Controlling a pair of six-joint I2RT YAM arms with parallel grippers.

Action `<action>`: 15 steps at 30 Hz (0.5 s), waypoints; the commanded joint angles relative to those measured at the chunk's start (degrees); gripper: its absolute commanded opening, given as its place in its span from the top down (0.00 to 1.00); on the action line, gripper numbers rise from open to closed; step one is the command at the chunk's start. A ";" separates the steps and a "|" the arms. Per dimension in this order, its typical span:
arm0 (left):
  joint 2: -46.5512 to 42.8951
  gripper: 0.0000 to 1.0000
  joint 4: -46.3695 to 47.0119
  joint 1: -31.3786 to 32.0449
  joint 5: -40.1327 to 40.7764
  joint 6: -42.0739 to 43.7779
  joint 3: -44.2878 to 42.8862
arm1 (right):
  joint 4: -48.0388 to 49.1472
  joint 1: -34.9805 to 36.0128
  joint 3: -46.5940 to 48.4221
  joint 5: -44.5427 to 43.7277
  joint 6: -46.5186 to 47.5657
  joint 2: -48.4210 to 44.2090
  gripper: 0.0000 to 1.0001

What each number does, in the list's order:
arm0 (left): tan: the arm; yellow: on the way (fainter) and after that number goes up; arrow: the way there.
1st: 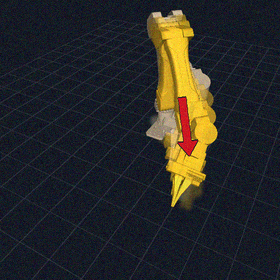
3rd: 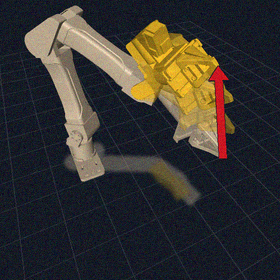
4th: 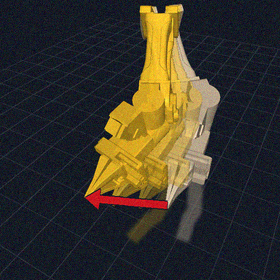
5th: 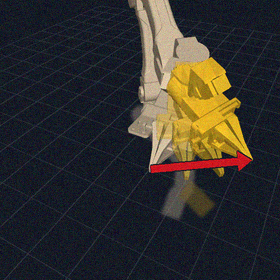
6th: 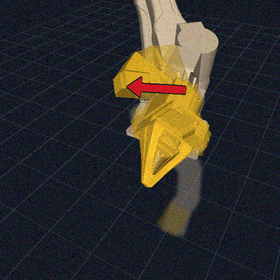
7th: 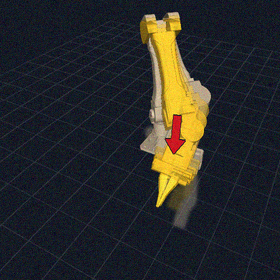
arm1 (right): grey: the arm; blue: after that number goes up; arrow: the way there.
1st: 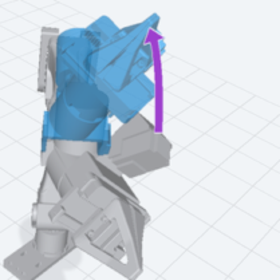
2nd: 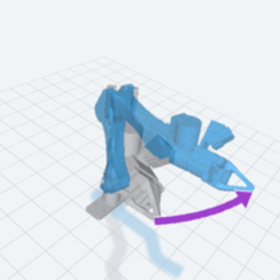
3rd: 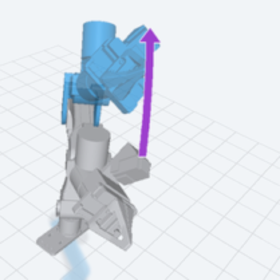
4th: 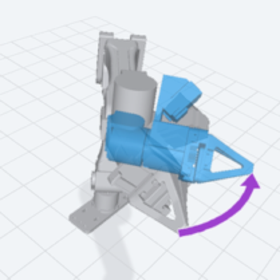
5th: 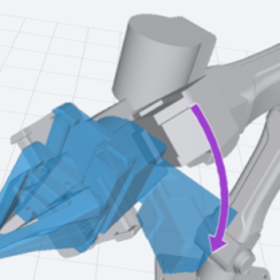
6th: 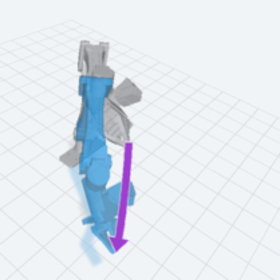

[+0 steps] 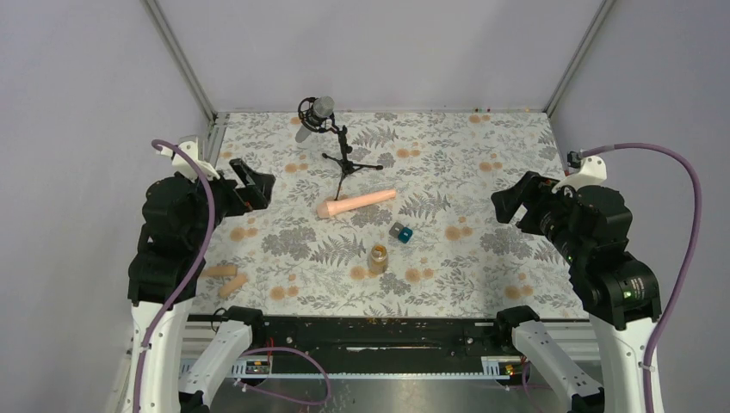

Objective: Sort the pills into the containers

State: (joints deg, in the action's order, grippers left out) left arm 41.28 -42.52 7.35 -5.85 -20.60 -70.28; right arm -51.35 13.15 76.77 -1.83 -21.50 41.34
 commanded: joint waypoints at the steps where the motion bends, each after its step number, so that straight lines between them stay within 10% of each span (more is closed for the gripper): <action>1: -1.89 0.01 1.56 -0.02 -2.16 -0.04 1.26 | 2.27 0.41 -2.23 1.65 0.36 -0.68 0.18; 15: -10.21 0.01 8.64 0.05 -20.74 -9.99 19.92 | 10.49 1.52 -21.60 11.11 -6.41 1.88 0.18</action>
State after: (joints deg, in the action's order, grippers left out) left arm 30.76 -39.16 7.33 -18.31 -24.14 -56.05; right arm -46.83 13.21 59.96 4.47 -24.10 40.93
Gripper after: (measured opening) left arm 0.985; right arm 0.818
